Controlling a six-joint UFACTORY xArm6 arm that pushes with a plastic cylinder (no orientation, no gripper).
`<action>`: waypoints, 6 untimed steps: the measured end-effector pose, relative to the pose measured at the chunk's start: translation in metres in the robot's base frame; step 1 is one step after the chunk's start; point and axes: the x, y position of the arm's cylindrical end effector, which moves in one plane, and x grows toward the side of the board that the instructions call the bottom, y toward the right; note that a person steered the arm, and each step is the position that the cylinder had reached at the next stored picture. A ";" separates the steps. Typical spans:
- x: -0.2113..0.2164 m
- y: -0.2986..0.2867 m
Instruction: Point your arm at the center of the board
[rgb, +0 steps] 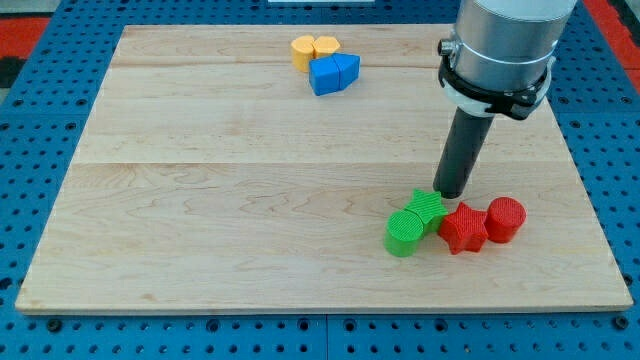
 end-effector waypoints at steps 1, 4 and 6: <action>0.011 0.000; -0.049 -0.001; -0.067 -0.002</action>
